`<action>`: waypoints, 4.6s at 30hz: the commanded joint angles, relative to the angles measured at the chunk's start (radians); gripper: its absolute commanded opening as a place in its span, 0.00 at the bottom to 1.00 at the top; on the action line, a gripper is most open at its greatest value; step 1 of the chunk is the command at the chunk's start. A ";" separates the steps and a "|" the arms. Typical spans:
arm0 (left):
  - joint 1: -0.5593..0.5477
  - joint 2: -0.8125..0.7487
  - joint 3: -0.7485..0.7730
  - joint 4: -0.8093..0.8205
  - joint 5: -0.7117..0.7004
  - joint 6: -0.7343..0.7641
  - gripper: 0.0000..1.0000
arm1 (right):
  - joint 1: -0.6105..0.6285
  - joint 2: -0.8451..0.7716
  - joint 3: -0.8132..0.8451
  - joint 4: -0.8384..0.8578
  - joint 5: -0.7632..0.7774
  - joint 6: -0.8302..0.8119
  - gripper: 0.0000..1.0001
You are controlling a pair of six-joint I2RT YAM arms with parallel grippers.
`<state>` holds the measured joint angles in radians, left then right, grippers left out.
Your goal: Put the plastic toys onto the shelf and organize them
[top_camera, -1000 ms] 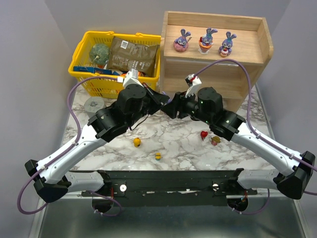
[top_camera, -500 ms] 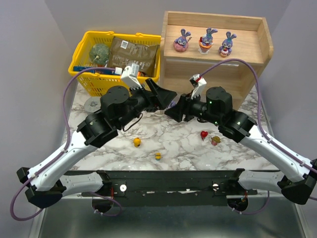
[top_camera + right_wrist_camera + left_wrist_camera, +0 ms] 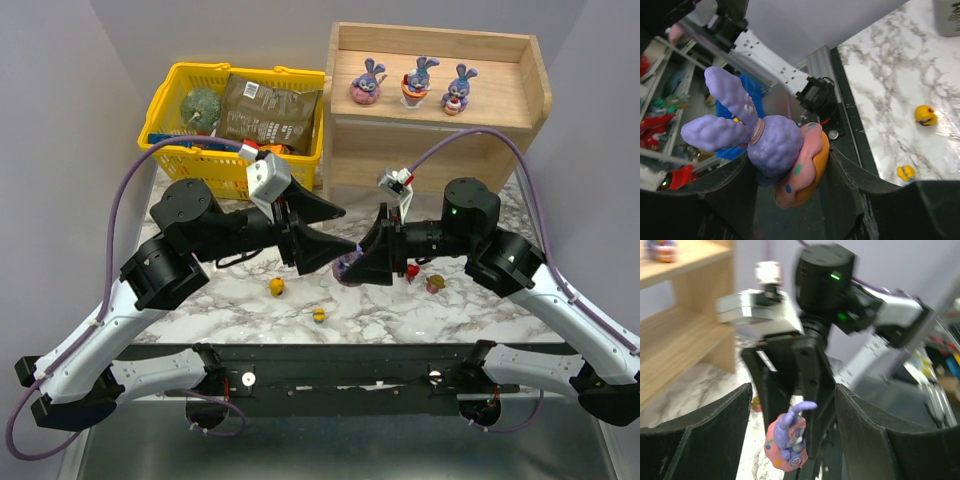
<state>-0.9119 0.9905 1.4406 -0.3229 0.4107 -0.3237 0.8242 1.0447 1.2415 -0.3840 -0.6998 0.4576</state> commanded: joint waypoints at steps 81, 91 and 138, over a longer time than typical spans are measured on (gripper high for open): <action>-0.001 0.120 0.168 -0.127 -0.628 -0.061 0.00 | 0.115 0.093 0.366 -0.147 0.776 -0.318 1.00; -0.002 0.142 0.219 -0.166 -0.625 -0.057 0.00 | 0.138 0.204 0.421 -0.147 0.812 -0.369 1.00; 0.004 0.069 0.138 -0.225 -0.897 -0.129 0.98 | -0.002 0.255 0.705 -0.503 1.241 -0.295 0.01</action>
<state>-0.9104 1.0855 1.6150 -0.5259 -0.4259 -0.4194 0.8848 1.3369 1.8530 -0.7841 0.4068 0.1886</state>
